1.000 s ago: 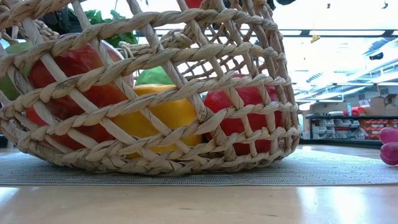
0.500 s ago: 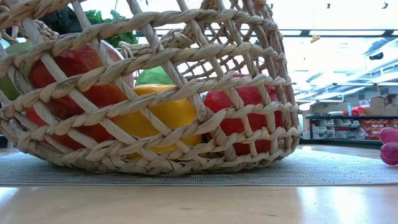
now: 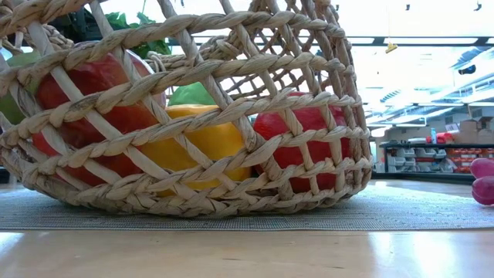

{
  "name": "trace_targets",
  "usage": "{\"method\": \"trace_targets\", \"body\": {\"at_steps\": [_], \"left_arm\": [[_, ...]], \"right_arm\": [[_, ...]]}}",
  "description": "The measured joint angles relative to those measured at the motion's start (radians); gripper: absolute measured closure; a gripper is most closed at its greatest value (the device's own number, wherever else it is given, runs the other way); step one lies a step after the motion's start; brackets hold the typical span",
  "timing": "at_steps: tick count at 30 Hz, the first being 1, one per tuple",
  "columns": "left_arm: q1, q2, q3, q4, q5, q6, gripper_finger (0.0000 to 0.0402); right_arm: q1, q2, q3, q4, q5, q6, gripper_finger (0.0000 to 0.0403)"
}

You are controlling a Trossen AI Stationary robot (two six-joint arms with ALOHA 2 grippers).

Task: Build produce basket
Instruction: Put the red mango into the brown woven basket

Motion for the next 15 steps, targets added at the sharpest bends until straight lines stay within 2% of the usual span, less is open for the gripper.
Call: {"method": "trace_targets", "body": {"at_steps": [7, 15], "left_arm": [[0.0, 0.014, -0.001, -0.001, 0.0, 0.0, 0.0377], [0.0, 0.023, 0.0, -0.006, 0.0, 0.001, 0.0383]], "right_arm": [[0.033, 0.091, 0.058, -0.025, 0.039, -0.001, 0.0089], [0.059, 0.25, 0.224, -0.169, 0.037, -0.096, 0.0089]]}}
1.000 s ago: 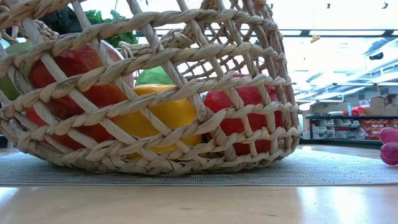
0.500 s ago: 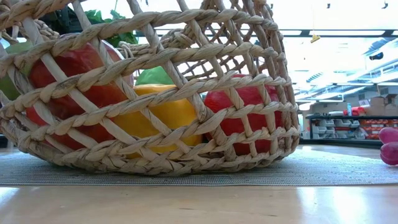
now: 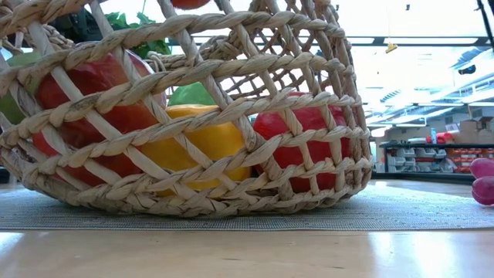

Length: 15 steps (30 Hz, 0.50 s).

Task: Build produce basket
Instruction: Put the red mango into the brown woven basket

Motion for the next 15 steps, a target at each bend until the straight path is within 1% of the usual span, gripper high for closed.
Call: {"method": "trace_targets", "body": {"at_steps": [4, 8, 15], "left_arm": [[0.0, 0.0, 0.0, 0.003, 0.0, 0.0, 0.0379], [0.0, 0.0, 0.0, 0.002, 0.0, 0.0, 0.0374], [0.0, 0.0, 0.0, 0.004, 0.0, 0.0, 0.0376]], "right_arm": [[0.006, 0.086, 0.1, -0.112, -0.002, -0.05, 0.0089], [0.005, 0.159, 0.17, -0.223, 0.01, -0.109, 0.0089], [0.005, 0.193, 0.183, -0.249, 0.033, -0.227, 0.0084]]}}
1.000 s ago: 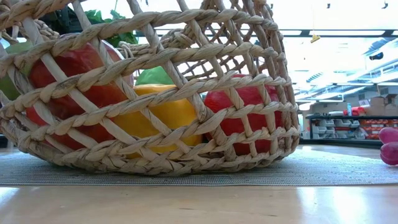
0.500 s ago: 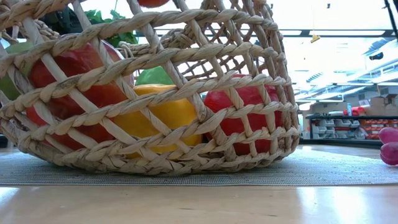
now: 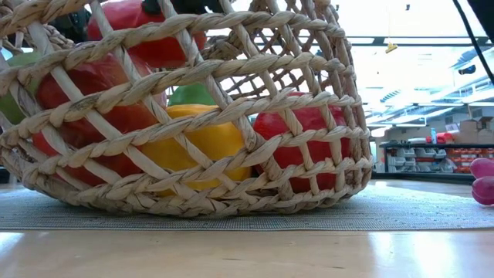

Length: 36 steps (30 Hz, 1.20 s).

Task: Build produce basket
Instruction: Put the red mango into the brown woven basket, then put the purple grapes into the brown woven basket

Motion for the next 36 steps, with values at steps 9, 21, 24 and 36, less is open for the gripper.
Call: {"method": "trace_targets", "body": {"at_steps": [9, 21, 24, 36], "left_arm": [[0.0, 0.0, 0.0, 0.001, 0.0, 0.0, 0.037], [0.0, 0.0, -0.001, 0.0, 0.0, 0.0, 0.0378], [0.0, 0.0, -0.001, 0.001, 0.0, 0.0, 0.0373], [0.0, 0.0, -0.001, 0.001, 0.0, 0.0, 0.0373]], "right_arm": [[0.002, -0.034, 0.03, -0.001, 0.081, -0.014, 0.0026], [0.121, -0.251, 0.081, -0.314, 0.145, 0.078, 0.004], [0.159, -0.295, 0.028, -0.359, 0.151, 0.156, 0.0048], [0.378, -0.548, -0.504, -0.343, 0.388, 0.71, 0.0054]]}}
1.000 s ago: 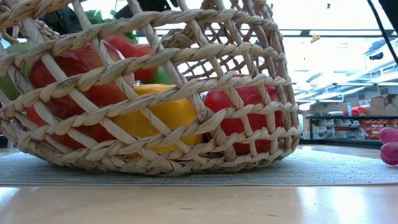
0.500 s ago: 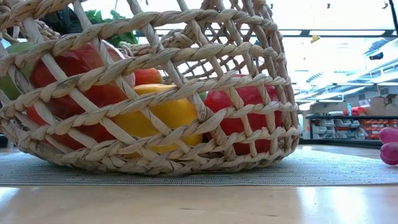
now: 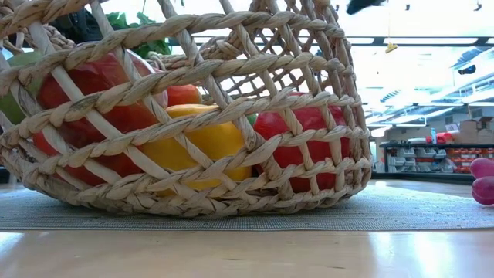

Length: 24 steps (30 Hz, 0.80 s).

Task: Build produce basket
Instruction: Put the purple grapes into the brown woven basket

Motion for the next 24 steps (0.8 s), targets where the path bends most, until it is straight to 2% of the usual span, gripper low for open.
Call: {"method": "trace_targets", "body": {"at_steps": [5, 12, 24], "left_arm": [[0.0, 0.0, 0.0, 0.0, 0.0, 0.0, 0.0376], [0.0, 0.0, 0.0, 0.0, 0.0, 0.0, 0.0368], [0.0, 0.0, 0.0, 0.0, 0.0, -0.001, 0.0376]], "right_arm": [[0.094, -0.09, -0.244, 0.095, 0.132, 0.194, 0.0054], [0.163, -0.114, -0.468, 0.192, 0.126, 0.423, 0.0054], [0.253, -0.112, -0.739, 0.538, 0.193, 0.597, 0.0054]]}}
